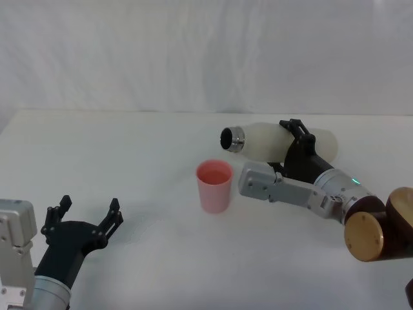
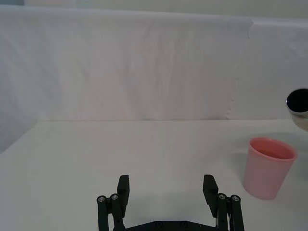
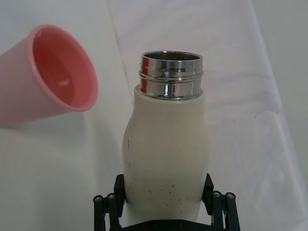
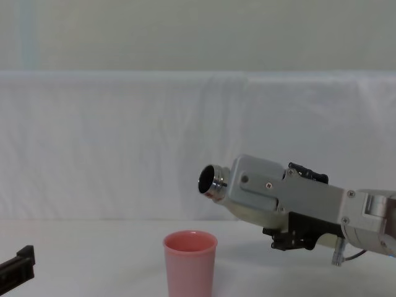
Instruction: Grasp the thermos with one hand and pour water into the cup lid.
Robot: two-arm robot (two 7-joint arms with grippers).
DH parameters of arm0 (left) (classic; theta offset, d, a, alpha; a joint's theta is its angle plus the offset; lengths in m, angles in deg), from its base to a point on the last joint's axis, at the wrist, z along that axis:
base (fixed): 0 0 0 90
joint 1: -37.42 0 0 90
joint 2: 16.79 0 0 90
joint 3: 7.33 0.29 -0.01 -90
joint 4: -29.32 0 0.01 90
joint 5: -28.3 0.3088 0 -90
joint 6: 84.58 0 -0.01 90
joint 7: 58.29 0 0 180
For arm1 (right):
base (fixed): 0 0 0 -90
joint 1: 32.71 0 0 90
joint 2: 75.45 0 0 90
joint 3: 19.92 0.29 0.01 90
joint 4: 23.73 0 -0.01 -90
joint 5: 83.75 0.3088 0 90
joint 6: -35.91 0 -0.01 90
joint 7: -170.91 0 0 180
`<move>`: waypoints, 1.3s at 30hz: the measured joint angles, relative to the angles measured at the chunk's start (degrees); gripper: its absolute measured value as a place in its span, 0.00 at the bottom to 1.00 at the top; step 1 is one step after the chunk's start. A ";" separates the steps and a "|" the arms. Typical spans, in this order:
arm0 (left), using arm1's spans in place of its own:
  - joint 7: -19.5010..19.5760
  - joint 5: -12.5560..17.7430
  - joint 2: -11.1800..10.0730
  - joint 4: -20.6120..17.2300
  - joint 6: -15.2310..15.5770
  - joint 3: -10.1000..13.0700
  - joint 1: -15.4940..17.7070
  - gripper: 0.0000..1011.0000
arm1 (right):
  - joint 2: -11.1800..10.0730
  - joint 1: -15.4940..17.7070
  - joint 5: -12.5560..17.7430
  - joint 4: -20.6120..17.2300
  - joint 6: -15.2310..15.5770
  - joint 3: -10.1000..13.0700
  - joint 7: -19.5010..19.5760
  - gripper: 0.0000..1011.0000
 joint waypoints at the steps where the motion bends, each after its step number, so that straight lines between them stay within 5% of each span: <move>1: 0.00 0.00 0.00 0.00 0.00 0.00 0.00 0.99 | -0.14 -0.19 -0.38 0.17 -0.03 -0.23 -0.07 0.94; 39: 0.00 0.00 0.00 0.00 0.00 0.00 0.00 0.99 | -1.87 -1.99 -6.93 1.50 0.06 -4.01 0.20 0.94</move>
